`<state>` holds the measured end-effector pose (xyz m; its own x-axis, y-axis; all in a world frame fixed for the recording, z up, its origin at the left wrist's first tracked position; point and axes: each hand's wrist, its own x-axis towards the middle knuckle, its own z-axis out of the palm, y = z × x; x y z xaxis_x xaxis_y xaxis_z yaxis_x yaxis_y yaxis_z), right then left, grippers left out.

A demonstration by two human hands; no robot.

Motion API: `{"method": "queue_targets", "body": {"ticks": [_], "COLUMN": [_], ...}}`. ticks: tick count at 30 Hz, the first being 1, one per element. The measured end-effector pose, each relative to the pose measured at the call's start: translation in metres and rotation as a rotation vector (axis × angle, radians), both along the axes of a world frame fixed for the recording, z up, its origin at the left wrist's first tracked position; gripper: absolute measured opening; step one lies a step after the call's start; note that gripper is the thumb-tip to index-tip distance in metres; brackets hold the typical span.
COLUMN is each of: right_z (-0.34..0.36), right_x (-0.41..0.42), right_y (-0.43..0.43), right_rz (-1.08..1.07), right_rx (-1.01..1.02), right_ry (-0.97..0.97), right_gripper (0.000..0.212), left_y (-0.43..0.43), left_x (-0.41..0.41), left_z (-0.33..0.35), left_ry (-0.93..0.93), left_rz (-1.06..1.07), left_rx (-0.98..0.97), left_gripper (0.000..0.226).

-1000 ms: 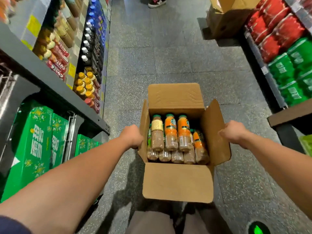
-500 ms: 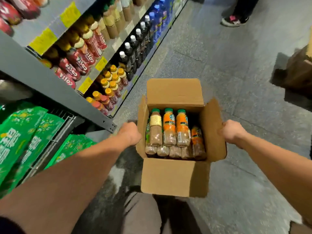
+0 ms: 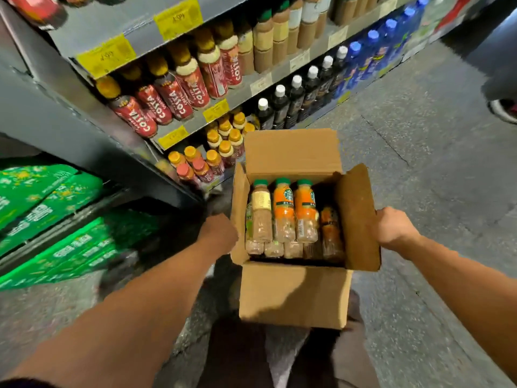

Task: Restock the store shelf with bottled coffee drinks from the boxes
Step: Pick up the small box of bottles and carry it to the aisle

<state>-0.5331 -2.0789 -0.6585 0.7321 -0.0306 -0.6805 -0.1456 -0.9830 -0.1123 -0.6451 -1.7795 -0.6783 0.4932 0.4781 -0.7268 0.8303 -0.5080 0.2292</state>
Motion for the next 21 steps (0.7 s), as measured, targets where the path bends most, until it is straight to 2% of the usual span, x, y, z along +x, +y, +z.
{"method": "queue_targets", "body": {"ticks": [2, 9, 21], "right_z": [-0.011, -0.051, -0.128], "right_x": [0.033, 0.12, 0.158], "right_y": [0.009, 0.049, 0.096], "right_rz": [0.115, 0.434, 0.542], "right_rx": [-0.007, -0.007, -0.013], "right_ry": [0.005, 0.025, 0.051], "right_gripper": [0.017, 0.026, 0.026], "left_y": [-0.006, -0.021, -0.011], "left_x": [0.006, 0.016, 0.017], "left_z": [-0.005, -0.044, -0.119], "left_ry": [0.037, 0.066, 0.082], "left_rz": [0.066, 0.253, 0.313], "left_rx": [0.012, 0.018, 0.035], "left_gripper": [0.022, 0.027, 0.038]}}
